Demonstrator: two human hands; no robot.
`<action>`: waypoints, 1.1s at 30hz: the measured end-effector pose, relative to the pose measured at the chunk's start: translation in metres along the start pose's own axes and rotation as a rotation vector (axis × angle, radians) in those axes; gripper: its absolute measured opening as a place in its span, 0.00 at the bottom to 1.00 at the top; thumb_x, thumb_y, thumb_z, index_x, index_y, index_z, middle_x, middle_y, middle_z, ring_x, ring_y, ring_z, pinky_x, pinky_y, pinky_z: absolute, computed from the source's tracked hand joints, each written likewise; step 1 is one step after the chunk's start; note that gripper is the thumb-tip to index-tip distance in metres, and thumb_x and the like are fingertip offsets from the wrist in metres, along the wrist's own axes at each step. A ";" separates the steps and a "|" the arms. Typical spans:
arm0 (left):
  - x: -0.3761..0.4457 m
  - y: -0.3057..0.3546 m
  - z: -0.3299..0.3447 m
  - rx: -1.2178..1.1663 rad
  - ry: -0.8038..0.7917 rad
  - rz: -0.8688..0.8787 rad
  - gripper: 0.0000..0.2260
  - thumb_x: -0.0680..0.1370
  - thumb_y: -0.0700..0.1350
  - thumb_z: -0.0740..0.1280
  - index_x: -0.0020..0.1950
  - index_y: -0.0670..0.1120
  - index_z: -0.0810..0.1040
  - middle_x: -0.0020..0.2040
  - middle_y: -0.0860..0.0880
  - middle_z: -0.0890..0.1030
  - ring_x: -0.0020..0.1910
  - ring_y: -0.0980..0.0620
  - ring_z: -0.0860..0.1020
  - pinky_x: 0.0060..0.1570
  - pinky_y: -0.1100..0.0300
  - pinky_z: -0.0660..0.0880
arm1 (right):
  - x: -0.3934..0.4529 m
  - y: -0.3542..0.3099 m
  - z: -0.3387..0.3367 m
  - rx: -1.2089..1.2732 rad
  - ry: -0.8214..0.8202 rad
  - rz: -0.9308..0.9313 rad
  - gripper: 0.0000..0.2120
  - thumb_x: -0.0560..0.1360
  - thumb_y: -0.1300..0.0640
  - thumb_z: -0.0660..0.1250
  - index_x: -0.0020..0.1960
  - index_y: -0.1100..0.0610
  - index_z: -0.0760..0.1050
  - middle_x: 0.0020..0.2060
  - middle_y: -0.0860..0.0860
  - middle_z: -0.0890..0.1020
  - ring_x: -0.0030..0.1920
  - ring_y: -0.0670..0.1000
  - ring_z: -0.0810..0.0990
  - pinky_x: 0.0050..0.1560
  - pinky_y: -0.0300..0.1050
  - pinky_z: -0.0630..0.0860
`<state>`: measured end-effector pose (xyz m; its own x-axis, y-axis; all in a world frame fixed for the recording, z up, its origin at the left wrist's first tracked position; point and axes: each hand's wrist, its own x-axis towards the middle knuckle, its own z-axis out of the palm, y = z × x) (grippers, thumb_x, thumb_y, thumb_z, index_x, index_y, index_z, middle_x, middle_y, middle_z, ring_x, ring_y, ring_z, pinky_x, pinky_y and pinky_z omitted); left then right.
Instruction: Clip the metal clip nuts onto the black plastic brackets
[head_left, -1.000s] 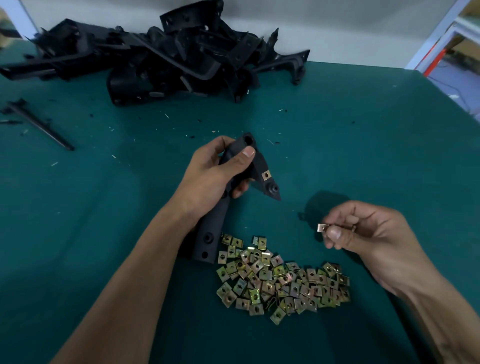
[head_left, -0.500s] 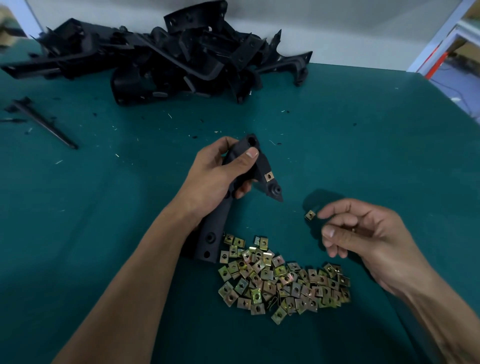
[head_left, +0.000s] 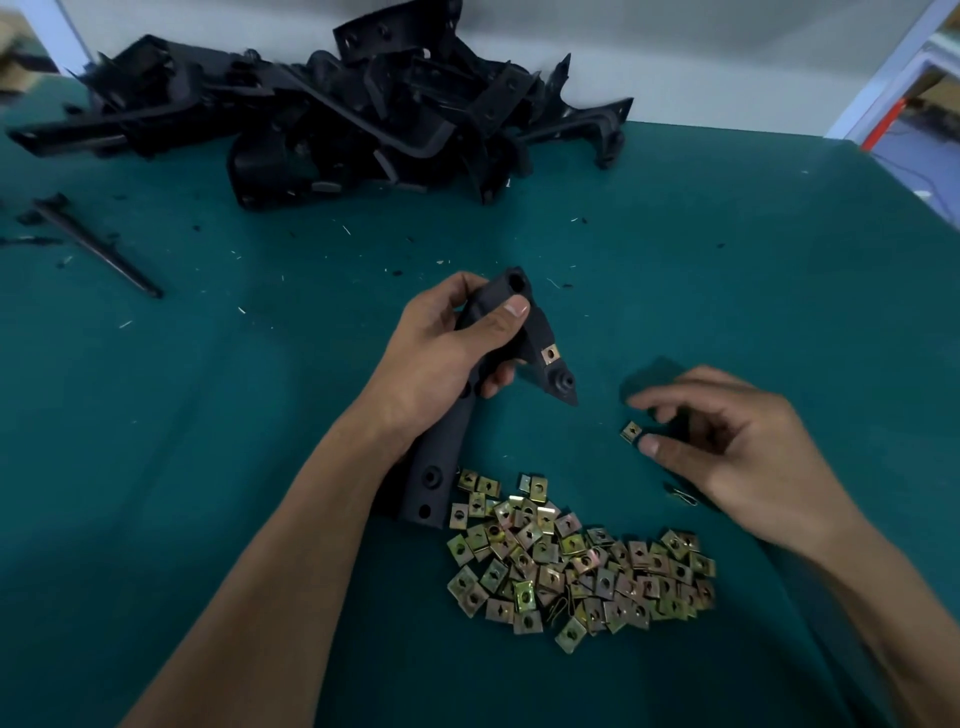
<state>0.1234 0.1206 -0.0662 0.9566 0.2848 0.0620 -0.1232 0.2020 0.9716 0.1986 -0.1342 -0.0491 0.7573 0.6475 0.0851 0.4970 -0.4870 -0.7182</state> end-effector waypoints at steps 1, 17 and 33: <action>0.000 0.000 0.000 0.002 0.001 0.000 0.10 0.78 0.48 0.70 0.47 0.43 0.73 0.39 0.45 0.80 0.31 0.47 0.75 0.29 0.58 0.73 | 0.003 0.001 -0.002 -0.042 -0.040 -0.025 0.11 0.71 0.61 0.77 0.51 0.49 0.85 0.43 0.47 0.80 0.33 0.46 0.74 0.35 0.32 0.67; -0.003 0.004 0.003 0.034 -0.020 0.025 0.09 0.79 0.45 0.69 0.49 0.41 0.72 0.38 0.45 0.81 0.29 0.49 0.75 0.28 0.60 0.72 | 0.073 -0.033 0.050 1.170 0.042 0.101 0.04 0.72 0.66 0.70 0.46 0.61 0.78 0.38 0.55 0.83 0.35 0.49 0.81 0.38 0.38 0.79; -0.002 0.003 0.002 0.088 -0.131 0.034 0.08 0.78 0.44 0.67 0.50 0.43 0.70 0.37 0.47 0.78 0.28 0.49 0.73 0.26 0.61 0.71 | 0.072 -0.034 0.056 1.187 0.097 0.110 0.07 0.66 0.67 0.75 0.44 0.61 0.86 0.41 0.58 0.87 0.43 0.53 0.86 0.52 0.46 0.82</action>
<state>0.1219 0.1184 -0.0633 0.9792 0.1644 0.1189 -0.1379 0.1098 0.9843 0.2128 -0.0388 -0.0572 0.8253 0.5647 -0.0017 -0.2354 0.3413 -0.9100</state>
